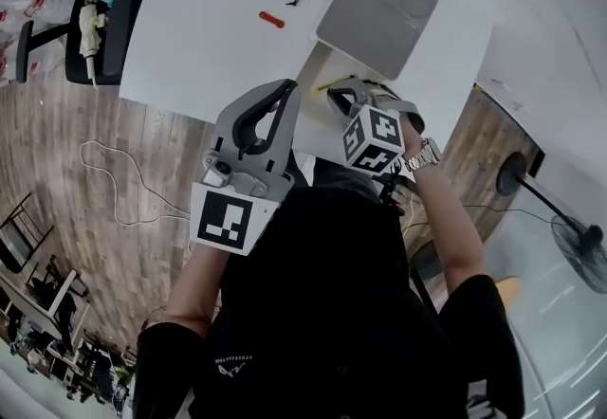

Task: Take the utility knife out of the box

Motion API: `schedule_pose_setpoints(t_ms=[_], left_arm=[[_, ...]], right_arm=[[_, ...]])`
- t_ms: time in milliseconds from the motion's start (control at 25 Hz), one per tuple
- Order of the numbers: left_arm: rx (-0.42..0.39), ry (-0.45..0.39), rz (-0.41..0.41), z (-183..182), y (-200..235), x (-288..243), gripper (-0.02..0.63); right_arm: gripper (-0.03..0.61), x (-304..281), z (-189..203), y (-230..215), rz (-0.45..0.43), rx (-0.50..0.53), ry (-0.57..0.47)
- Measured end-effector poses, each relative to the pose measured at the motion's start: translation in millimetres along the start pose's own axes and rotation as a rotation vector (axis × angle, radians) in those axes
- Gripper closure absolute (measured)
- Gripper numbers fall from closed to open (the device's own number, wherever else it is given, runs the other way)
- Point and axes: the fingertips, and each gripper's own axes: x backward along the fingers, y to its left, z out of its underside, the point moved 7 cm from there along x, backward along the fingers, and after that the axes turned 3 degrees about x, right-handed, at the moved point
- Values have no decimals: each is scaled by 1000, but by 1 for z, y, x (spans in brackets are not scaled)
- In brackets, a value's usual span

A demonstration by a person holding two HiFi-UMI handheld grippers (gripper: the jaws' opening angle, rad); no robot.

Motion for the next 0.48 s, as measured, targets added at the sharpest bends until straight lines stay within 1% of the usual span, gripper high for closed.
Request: schedule_pose_setpoints(t_ms=[80, 160, 280, 360, 480], left_arm=[[4, 3, -19, 2, 2, 1, 607], [8, 5, -36, 3, 4, 3, 607], [14, 7, -56, 4, 7, 4, 607], [17, 6, -68, 6, 8, 5, 607], [26, 4, -88, 8, 10, 8, 607]], right_arm=[[572, -10, 6, 3, -33, 72, 51], [558, -20, 10, 6, -73, 123, 92], [554, -32, 15, 8, -94, 196, 138], [551, -40, 17, 9, -99, 225, 158], [545, -50, 20, 9, -113, 237, 186]])
